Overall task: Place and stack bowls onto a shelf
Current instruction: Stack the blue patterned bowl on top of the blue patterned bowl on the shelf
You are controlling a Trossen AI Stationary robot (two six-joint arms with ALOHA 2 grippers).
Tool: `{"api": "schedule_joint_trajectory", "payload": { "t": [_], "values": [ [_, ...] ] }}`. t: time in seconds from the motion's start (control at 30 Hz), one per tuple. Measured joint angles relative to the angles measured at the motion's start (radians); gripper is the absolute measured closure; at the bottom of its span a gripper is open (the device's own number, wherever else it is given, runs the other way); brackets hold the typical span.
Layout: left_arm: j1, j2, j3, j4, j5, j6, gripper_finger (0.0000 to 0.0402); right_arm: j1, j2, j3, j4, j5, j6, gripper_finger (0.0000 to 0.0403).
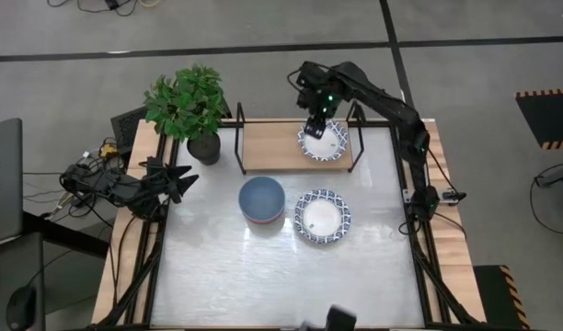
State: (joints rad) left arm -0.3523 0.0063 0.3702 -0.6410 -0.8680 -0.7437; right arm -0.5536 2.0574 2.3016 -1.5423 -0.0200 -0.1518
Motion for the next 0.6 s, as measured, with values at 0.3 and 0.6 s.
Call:
{"api": "schedule_joint_trajectory", "payload": {
  "t": [0.3, 0.6],
  "values": [
    [0.000, 0.000, 0.000, 0.000, 0.052, -0.002, 0.0109, 0.298, -0.059, -0.065, -0.026, 0.004, 0.126, 0.0173],
    [0.000, 0.000, 0.000, -0.049, 0.061, -0.002, 0.0109, 0.453, -0.064, -0.424, 0.040, 0.048, 0.124, 0.0173]
  ]
}}
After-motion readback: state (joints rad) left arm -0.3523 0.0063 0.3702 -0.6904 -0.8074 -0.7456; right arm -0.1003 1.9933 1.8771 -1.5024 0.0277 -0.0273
